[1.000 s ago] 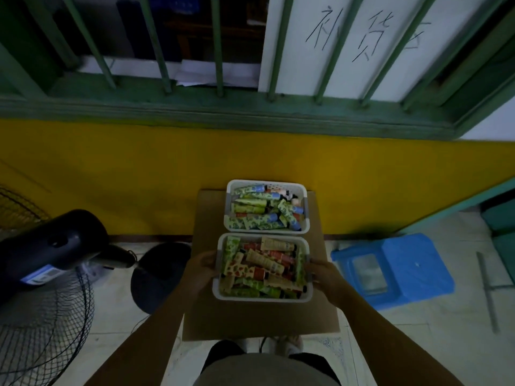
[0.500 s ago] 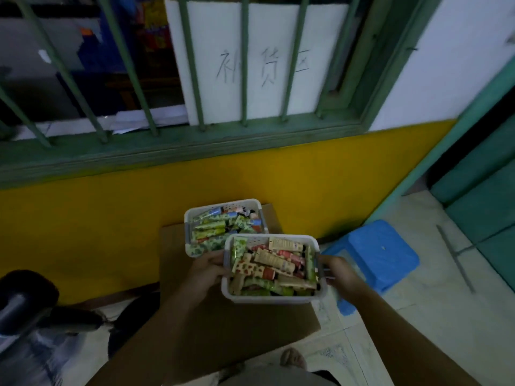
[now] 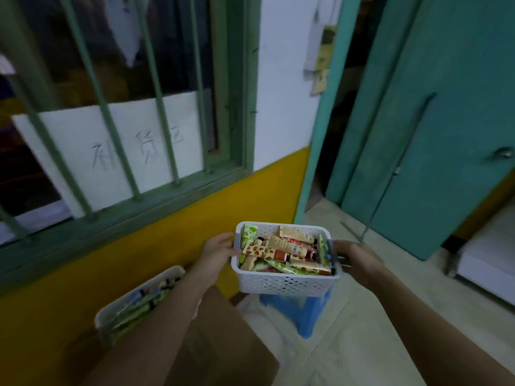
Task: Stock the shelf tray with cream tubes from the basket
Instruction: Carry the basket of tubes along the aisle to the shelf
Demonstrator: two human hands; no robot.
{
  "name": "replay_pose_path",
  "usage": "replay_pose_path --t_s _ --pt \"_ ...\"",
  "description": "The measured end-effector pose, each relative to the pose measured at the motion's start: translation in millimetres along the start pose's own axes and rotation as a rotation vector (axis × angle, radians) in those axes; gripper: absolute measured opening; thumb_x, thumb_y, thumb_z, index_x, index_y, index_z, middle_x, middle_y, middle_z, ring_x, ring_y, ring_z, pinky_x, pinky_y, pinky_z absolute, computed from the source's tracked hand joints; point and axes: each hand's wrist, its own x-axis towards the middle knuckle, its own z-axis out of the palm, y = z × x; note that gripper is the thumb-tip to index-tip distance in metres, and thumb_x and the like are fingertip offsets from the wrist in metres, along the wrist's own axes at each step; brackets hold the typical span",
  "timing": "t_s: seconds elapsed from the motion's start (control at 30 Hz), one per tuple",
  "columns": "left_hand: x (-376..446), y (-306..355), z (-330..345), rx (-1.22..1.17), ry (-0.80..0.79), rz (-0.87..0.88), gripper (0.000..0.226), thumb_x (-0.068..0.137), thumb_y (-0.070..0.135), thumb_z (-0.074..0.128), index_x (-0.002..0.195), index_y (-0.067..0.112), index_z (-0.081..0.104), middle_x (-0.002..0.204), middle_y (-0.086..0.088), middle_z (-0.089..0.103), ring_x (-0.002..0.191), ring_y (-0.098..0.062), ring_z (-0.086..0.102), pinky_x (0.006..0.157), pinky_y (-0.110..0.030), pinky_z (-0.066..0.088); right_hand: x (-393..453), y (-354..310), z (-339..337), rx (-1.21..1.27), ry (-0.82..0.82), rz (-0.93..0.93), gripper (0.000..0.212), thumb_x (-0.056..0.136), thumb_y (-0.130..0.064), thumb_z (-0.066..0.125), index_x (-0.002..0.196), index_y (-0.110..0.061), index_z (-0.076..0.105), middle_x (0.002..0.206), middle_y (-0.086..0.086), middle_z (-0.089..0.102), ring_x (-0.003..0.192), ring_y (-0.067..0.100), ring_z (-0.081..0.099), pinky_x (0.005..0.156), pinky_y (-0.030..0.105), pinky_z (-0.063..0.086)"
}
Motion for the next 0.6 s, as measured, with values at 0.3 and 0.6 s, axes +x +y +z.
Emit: replay_pose_path --t_s 0.3,0.6 --pt "18 74 146 -0.032 -0.132 0.150 0.044 0.082 -0.013 0.059 0.124 0.000 0.060 0.092 -0.005 0.071 0.087 -0.022 0.068 0.069 -0.033 0.055 -7 -48 -136 0.083 0.218 -0.128 0.031 0.089 0.012 0.050 0.115 0.000 0.063 0.092 0.017 0.069 0.078 0.028 0.065 0.062 0.033 0.052" --pt "39 118 355 -0.033 -0.281 0.180 0.042 0.080 -0.018 0.059 0.120 -0.003 0.061 0.095 -0.010 0.071 0.090 -0.026 0.069 0.074 -0.034 0.056 15 -77 -334 0.155 0.344 -0.178 0.041 0.087 0.016 0.048 0.125 0.004 0.058 0.078 0.012 0.073 0.060 0.019 0.072 0.047 0.025 0.052"
